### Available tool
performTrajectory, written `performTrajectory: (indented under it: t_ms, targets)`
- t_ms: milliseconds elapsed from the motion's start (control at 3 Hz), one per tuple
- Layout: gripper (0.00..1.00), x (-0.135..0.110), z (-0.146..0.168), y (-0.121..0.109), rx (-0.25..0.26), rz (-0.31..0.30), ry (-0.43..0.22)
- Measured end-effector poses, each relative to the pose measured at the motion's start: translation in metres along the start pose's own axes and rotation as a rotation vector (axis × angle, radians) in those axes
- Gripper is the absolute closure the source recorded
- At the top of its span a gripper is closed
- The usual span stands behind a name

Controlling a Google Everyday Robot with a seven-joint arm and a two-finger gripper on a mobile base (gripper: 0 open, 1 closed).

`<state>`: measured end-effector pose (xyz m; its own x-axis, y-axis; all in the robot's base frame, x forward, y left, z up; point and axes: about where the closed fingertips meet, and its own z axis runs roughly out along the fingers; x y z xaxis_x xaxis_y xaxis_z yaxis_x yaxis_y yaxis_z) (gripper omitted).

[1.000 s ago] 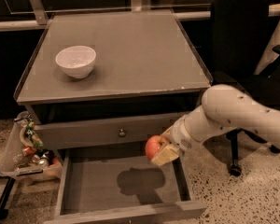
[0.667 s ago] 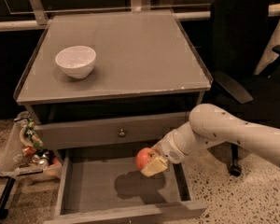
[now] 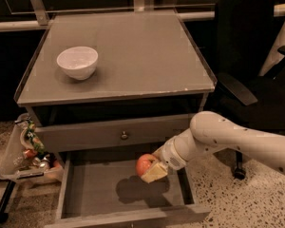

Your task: Place apple into middle drawer

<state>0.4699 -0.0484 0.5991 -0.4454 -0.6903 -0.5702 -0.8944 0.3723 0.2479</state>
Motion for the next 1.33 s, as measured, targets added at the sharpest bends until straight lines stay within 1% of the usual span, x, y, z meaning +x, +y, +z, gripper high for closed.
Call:
performTrajectory:
  t_ms: [333,667,1000,1333]
  targets:
    - [1.00,0.019,0.043,0.006,-0.039,0.054,-0.008]
    - [1.00,0.038,0.095,-0.012,-0.001,0.129,-0.029]
    - [1.00,0.049,0.126,-0.038,0.060,0.173,-0.024]
    - [1.00,0.061,0.148,-0.061,0.097,0.194,0.010]
